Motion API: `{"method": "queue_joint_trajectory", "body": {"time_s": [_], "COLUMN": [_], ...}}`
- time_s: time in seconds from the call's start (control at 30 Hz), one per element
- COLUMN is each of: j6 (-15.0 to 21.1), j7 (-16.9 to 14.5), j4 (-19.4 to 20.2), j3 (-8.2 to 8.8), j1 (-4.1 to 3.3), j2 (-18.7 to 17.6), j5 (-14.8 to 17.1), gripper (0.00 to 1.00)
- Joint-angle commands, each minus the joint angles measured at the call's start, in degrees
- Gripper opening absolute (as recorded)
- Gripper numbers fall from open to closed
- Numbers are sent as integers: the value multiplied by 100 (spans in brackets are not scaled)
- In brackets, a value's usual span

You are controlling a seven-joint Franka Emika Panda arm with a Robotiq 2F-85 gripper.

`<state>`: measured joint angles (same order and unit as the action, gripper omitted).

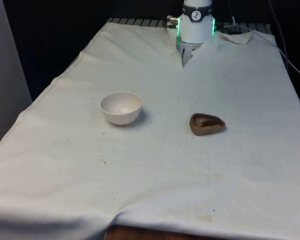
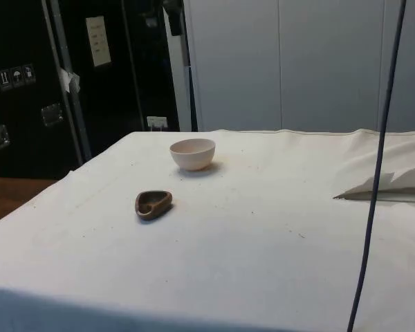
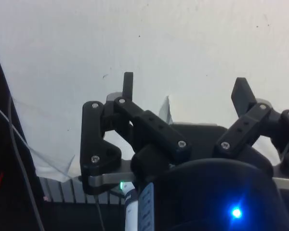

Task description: Pour the coffee beans from the cup into the bowl.

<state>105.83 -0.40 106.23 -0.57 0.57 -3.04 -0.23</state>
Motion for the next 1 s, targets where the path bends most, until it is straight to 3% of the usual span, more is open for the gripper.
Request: {"method": "queue_joint_trajectory", "body": {"time_s": [0.0,0.27,0.33,0.6,0.63,0.97], "j6": [6,74,23,401,269,1008], "j7": [0,103,63,264,206,527], "j4": [-29,-378,-395,-138,-235,544], "j3": [0,-40,-40,-86,-80,-218], "j1": [0,-29,-17,-92,-69,-143], "j2": [-29,-395,-407,-401,-458,-120], "j5": [0,-11,0,-149,-97,-367], "gripper": [100,100,100,100,100,100]}}
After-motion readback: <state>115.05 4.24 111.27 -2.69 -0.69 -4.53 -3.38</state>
